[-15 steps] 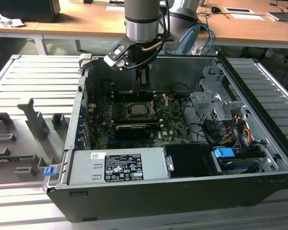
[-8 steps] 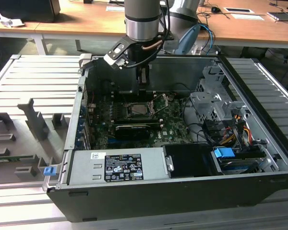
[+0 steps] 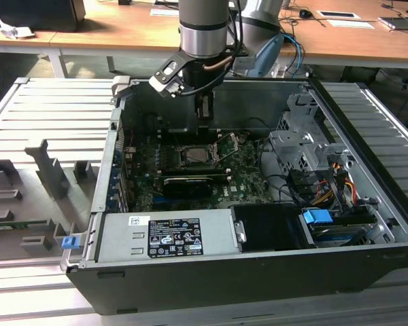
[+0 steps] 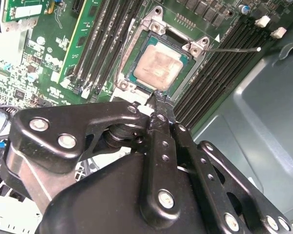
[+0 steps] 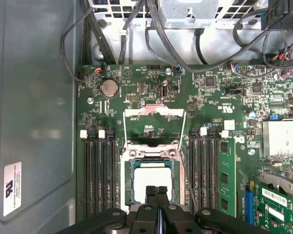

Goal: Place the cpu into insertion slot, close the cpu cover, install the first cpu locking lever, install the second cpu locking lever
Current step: 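Close the cpu cover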

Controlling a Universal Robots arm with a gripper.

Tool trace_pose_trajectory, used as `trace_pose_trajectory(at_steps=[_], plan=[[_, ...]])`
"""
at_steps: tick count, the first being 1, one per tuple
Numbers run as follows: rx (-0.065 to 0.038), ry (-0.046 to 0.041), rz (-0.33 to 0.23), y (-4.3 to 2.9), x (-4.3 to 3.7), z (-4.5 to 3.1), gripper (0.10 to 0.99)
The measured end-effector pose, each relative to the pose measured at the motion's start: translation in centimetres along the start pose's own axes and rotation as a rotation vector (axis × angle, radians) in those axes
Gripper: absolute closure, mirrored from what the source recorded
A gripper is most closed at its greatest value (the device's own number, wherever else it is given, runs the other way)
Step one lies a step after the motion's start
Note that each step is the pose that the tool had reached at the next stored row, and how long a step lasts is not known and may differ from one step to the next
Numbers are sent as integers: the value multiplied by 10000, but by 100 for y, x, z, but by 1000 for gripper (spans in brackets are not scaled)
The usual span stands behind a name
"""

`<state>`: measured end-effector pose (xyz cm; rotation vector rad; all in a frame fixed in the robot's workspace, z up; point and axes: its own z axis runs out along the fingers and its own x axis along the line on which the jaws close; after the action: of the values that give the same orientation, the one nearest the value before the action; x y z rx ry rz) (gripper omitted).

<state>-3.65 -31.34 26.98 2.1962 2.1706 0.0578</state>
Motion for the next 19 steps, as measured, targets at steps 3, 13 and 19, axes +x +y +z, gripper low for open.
trace_pose_trajectory(at_steps=[3, 13, 19], plan=[[5, -3, 0, 25, 1, -6, 980], [14, -30, -2, 134, 5, -59, 980], [18, -31, -3, 172, 6, -57, 980]])
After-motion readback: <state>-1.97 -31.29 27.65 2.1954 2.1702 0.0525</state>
